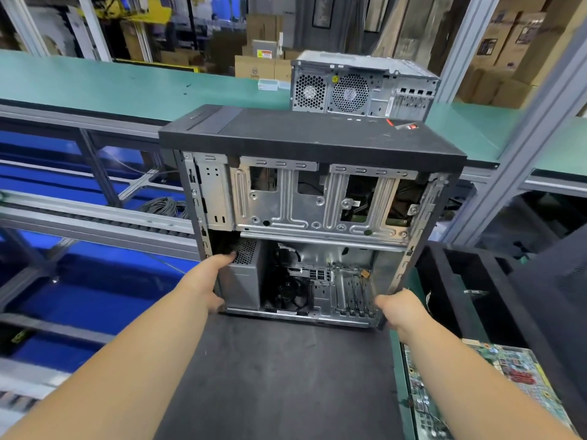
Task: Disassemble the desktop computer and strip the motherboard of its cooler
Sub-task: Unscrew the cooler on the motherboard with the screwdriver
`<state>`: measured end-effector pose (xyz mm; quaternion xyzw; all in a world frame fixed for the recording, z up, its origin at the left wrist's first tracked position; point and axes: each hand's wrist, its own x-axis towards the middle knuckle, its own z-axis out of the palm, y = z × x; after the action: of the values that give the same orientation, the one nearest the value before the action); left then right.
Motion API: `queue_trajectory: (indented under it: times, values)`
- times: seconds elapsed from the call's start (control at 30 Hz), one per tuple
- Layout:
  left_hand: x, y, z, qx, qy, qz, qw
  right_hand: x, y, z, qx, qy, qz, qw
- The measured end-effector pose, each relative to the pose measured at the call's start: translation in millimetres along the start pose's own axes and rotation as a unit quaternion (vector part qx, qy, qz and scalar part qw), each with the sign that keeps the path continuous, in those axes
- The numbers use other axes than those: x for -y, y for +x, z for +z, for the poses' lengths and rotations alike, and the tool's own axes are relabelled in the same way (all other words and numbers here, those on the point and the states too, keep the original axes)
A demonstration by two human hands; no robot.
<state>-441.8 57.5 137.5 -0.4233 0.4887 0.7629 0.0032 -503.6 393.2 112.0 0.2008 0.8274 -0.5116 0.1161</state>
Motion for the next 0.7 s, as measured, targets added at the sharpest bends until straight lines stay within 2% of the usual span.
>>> queue_trajectory:
  times: [0.17,0.3,0.47,0.7]
  values:
    - [-14,14,9,-0.006,0.009,-0.022,1.000,6,11,6,-0.028,0.041,0.015,0.999]
    - [-26,19,16,-0.020,0.012,-0.023,0.999,8,15,11,-0.056,0.056,-0.022,0.997]
    - [-31,28,19,-0.044,-0.017,-0.005,0.999,3,14,19,-0.051,0.069,-0.039,0.996]
    - [-24,42,24,0.006,-0.051,0.006,0.999,25,39,16,-0.039,0.053,-0.073,0.995]
